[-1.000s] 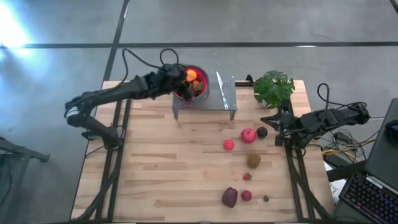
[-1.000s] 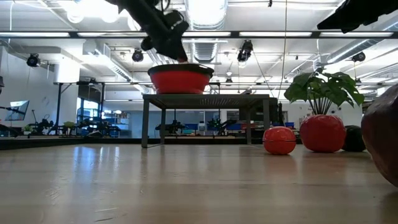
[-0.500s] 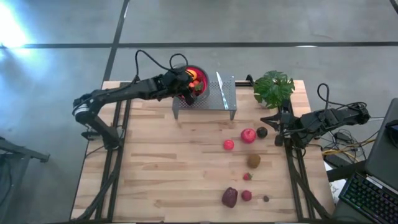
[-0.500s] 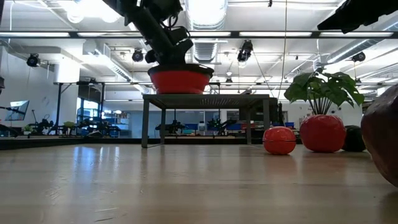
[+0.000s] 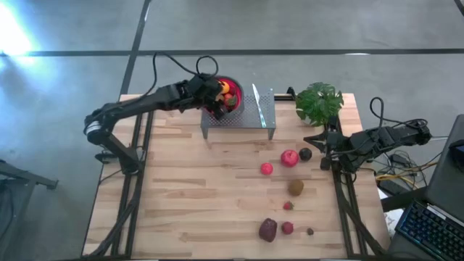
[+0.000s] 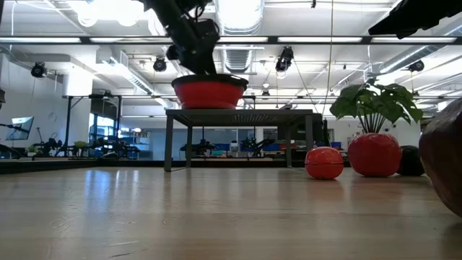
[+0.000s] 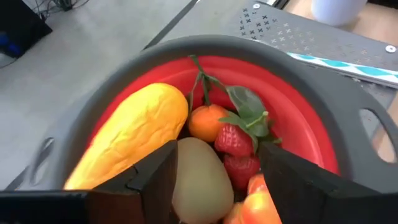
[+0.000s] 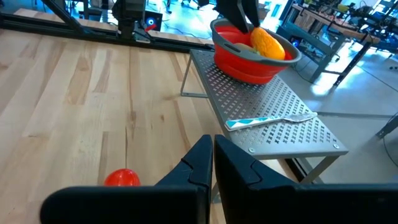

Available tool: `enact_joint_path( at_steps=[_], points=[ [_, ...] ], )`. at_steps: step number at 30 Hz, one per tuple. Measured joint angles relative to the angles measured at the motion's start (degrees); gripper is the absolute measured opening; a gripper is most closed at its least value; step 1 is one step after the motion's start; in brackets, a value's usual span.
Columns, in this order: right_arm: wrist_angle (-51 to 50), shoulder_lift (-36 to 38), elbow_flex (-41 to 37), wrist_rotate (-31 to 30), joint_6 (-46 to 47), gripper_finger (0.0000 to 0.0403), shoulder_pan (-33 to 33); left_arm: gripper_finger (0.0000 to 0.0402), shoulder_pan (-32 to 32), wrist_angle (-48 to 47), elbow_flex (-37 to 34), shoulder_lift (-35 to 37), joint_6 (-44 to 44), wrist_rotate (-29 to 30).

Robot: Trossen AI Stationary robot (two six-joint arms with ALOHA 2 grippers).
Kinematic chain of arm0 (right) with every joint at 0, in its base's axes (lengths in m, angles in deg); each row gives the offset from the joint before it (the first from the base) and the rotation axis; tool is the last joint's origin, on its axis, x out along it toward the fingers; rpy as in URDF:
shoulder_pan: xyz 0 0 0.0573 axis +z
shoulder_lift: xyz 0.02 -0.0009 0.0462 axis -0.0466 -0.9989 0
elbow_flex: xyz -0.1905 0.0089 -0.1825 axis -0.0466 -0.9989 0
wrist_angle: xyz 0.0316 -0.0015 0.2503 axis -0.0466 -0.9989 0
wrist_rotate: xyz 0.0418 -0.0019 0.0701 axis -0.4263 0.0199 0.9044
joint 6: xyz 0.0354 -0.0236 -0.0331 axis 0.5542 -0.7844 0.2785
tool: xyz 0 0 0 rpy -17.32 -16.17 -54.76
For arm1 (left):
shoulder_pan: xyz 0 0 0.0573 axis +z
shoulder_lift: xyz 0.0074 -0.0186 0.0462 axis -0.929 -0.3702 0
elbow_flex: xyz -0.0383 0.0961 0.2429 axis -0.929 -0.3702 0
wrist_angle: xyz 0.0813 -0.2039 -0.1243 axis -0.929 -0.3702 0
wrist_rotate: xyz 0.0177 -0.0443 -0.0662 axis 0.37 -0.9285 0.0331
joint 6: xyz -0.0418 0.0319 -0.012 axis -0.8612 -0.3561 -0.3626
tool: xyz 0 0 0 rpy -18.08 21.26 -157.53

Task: Pick & Place Fruit
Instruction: Put the tomato into the red strainer bowl on the shelf

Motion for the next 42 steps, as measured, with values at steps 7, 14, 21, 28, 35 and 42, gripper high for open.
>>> enact_joint_path(
  at_steps=[7,14,21,28,35,42],
  points=[
    [0.01,0.00,0.00,0.01,0.11,0.0013,-0.01,0.0229,-0.53,-13.02,8.06,0.30,-3.46,-0.09],
    [-0.53,0.02,0.00,0.00,0.09,0.0013,-0.01,0.0229,-7.59,-14.02,4.20,4.68,-7.90,2.10],
    [-0.93,0.02,0.00,0.01,0.11,0.0013,-0.02,0.0229,-21.30,-0.86,-9.76,11.67,-14.14,16.28],
    [-1.11,-2.81,0.00,0.04,1.70,0.0013,-0.02,0.0229,-32.97,23.05,-26.22,17.78,-14.63,21.28],
    [-0.79,-10.40,0.00,0.08,6.11,0.0013,-0.02,0.0229,-38.36,36.92,-35.85,19.64,-14.35,21.23],
    [-0.04,-19.12,0.00,0.26,12.15,0.0040,-0.02,0.0229,-39.87,37.38,-38.15,19.62,-14.63,21.17]
  ],
)
